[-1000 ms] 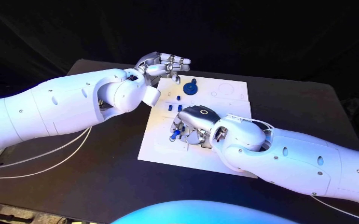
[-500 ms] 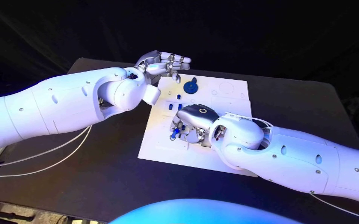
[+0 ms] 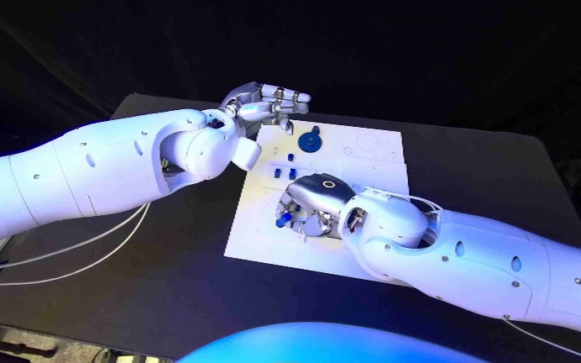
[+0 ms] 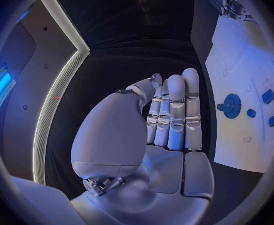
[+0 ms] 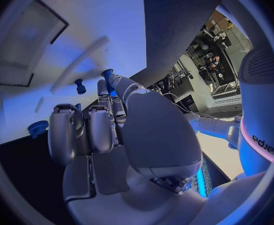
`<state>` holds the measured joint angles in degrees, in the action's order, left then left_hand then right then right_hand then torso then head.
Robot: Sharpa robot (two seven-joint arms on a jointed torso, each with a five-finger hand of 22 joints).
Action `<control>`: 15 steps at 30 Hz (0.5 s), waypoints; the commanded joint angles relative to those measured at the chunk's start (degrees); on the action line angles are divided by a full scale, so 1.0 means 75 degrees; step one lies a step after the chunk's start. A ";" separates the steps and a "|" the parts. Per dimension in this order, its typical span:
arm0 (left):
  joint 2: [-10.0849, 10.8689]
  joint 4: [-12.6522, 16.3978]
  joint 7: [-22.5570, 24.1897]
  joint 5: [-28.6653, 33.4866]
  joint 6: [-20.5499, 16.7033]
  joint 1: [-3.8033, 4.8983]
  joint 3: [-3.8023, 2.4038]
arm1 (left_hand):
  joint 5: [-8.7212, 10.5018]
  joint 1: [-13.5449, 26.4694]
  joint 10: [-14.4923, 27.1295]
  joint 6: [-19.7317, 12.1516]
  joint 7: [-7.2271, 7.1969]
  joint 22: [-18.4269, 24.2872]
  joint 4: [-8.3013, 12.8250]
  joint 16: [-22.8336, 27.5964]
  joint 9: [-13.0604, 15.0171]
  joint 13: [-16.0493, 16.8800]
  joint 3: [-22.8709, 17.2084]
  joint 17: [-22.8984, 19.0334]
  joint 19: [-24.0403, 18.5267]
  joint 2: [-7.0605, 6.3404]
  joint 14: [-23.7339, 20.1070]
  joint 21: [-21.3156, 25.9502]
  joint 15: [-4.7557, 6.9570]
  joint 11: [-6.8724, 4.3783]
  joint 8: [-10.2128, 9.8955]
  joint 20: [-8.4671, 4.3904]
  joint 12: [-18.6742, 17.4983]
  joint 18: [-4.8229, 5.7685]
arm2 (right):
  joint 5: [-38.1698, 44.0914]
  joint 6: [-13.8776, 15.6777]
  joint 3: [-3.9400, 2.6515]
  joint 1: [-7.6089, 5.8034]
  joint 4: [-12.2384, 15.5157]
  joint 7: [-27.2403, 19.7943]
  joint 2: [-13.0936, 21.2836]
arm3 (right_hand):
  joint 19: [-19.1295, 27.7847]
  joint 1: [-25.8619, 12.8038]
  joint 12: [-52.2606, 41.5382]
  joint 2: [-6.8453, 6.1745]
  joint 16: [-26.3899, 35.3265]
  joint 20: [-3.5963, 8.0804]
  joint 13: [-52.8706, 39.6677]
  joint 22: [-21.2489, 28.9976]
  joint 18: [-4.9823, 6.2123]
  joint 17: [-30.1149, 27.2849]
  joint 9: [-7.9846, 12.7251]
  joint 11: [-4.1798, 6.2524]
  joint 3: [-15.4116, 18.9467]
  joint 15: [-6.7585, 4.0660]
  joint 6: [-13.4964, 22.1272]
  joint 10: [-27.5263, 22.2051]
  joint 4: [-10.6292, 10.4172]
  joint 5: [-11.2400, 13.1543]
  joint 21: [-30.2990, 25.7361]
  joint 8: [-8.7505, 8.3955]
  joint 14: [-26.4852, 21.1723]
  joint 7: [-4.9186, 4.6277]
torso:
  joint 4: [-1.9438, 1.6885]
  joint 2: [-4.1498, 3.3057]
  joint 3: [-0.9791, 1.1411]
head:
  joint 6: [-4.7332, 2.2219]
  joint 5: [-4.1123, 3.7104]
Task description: Assemble the parts on the task board
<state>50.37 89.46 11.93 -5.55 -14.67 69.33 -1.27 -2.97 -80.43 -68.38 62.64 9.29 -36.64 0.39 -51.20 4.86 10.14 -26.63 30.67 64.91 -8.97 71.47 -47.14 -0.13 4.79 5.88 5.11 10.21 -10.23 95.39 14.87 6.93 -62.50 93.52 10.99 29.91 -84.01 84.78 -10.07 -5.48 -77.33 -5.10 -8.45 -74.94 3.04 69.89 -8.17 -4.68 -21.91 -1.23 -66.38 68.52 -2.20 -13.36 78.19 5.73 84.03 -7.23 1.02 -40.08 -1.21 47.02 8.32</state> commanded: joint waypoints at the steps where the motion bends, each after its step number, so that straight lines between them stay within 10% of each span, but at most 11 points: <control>1: -0.0005 0.0015 0.0028 0.0039 0.0126 0.0003 -0.0004 | 0.0003 0.0011 0.0053 -0.0051 -0.0005 0.0010 0.0011 0.0040 -0.0011 0.0010 0.0032 -0.0009 0.0041 0.0036 -0.0049 0.0030 -0.0011 0.0007 0.0048 0.0002 0.0040 -0.0044 | 0.0110 -0.0042 0.0015 0.0027 0.0024 0.0038 0.0002 | -0.0149 -0.0011 -0.0021 0.0057 -0.0003 0.0046 0.0006 -0.1523 -0.0071 0.0000 -0.0004 0.0186 -0.0038 0.0008 -0.0041 0.0166 -0.0008 -0.0021 -0.0026 0.0018 0.0284 -0.0020 | -0.0001 -0.0002 -0.0004 | 0.0002 0.0020; 15: -0.0006 0.0016 0.0020 0.0039 0.0125 0.0003 -0.0004 | 0.0003 0.0011 0.0053 -0.0051 -0.0005 0.0010 0.0011 0.0040 -0.0011 0.0010 0.0032 -0.0009 0.0041 0.0036 -0.0049 0.0030 -0.0011 0.0007 0.0048 0.0002 0.0040 -0.0044 | 0.0103 -0.0393 0.0023 0.0034 -0.0179 0.0177 -0.0188 | -0.0076 -0.0470 0.0268 -0.0126 0.0034 -0.0036 0.0040 -0.1487 -0.0041 -0.0077 0.0028 0.0025 -0.0030 0.0135 0.0366 -0.0272 -0.0086 -0.0093 -0.0206 -0.0236 0.0265 -0.0168 | -0.0004 -0.0004 -0.0005 | 0.0019 0.0017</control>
<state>50.42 89.48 11.86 -5.55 -14.65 69.32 -1.27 -2.97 -80.43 -68.38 62.64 9.29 -36.64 0.39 -51.20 4.86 10.14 -26.63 30.67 64.91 -8.97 71.47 -47.15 -0.13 4.79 5.88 5.11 10.21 -10.23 95.63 14.26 6.91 -62.47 92.43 11.73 28.73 -84.01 81.92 -8.53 -6.27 -77.33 -5.10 -8.59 -74.93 3.04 69.39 -8.26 -4.60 -22.32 -0.43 -64.14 67.80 -2.48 -13.96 76.84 4.25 84.00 -8.49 1.03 -40.12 -1.25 47.11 8.50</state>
